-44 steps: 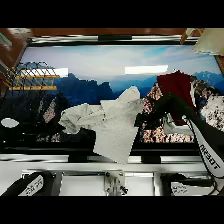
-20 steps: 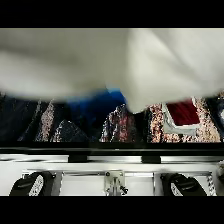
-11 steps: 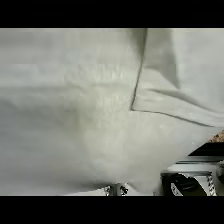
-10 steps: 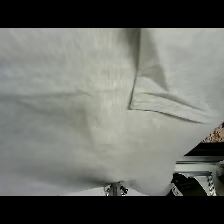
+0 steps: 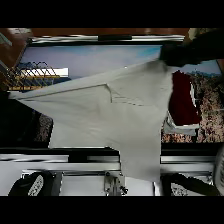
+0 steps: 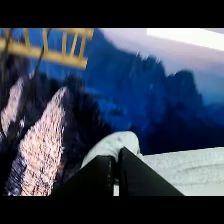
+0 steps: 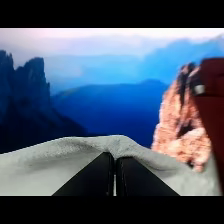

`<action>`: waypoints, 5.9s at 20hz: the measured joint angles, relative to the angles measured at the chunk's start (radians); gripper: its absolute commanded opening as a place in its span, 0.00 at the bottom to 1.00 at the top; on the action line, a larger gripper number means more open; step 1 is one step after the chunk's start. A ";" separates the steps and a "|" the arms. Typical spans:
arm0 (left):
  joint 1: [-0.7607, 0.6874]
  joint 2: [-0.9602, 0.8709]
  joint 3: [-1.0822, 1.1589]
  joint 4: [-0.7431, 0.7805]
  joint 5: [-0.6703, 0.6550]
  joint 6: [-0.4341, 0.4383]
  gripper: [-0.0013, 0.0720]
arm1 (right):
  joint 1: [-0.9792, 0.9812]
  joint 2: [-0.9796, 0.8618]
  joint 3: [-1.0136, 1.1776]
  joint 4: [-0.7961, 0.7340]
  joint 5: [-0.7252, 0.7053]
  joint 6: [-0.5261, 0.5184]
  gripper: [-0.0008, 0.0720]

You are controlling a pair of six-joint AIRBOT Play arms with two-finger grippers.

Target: Fold the shirts.

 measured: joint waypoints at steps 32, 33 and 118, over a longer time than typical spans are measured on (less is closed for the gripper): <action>0.196 -0.509 -0.418 -0.057 -0.216 0.233 0.97 | -0.352 -0.007 -0.380 0.120 -0.328 -0.272 0.94; 0.193 -0.516 -0.421 -0.063 -0.209 0.235 0.97 | -0.352 -0.004 -0.383 0.124 -0.320 -0.274 0.94; 0.006 -0.525 -0.028 -0.167 0.314 0.171 0.07 | -0.069 -0.199 -0.335 0.390 0.696 -0.241 0.13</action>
